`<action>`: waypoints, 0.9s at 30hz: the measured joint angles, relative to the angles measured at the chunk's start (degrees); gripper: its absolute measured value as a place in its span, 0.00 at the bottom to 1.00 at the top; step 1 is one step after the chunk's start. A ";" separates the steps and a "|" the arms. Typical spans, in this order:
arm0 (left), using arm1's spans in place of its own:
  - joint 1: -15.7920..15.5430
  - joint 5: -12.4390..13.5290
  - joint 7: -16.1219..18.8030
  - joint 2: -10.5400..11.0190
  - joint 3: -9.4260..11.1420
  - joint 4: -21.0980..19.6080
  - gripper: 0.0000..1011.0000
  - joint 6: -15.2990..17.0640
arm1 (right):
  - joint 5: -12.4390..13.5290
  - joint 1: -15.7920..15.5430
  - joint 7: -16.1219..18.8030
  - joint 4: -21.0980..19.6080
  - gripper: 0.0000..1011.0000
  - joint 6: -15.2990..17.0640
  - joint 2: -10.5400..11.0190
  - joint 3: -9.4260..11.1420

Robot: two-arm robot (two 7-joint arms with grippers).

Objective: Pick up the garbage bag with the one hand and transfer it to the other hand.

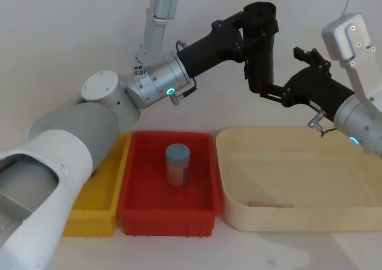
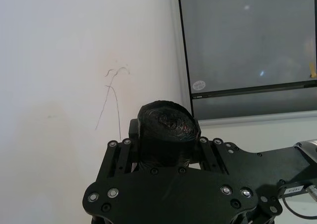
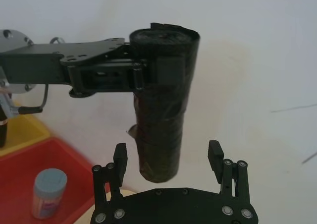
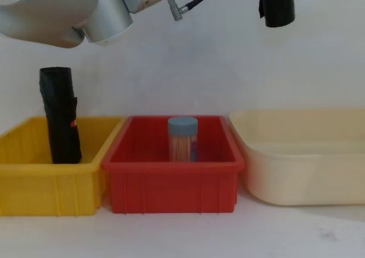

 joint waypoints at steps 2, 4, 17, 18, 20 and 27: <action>-0.01 -0.01 -0.01 -0.01 0.00 0.02 0.53 -0.01 | -0.10 0.26 0.22 0.20 0.99 0.05 -0.18 -0.17; -0.03 -0.02 -0.03 -0.02 0.00 0.04 0.53 -0.02 | -0.24 0.65 0.57 0.55 0.99 0.13 -0.46 -0.42; -0.07 -0.03 -0.06 -0.06 0.00 0.12 0.53 -0.04 | -1.31 2.88 1.70 3.16 0.99 0.13 -2.27 -1.63; -0.07 -0.03 -0.06 -0.06 0.00 0.12 0.53 -0.04 | -1.38 3.05 1.74 3.42 0.99 0.12 -2.43 -1.73; -0.07 -0.03 -0.06 -0.06 0.00 0.13 0.53 -0.04 | -1.61 3.46 1.86 4.04 0.99 0.03 -2.82 -1.96; -0.07 -0.03 -0.06 -0.06 0.00 0.14 0.53 -0.04 | -2.26 4.81 2.03 6.17 0.99 -0.29 -4.24 -2.59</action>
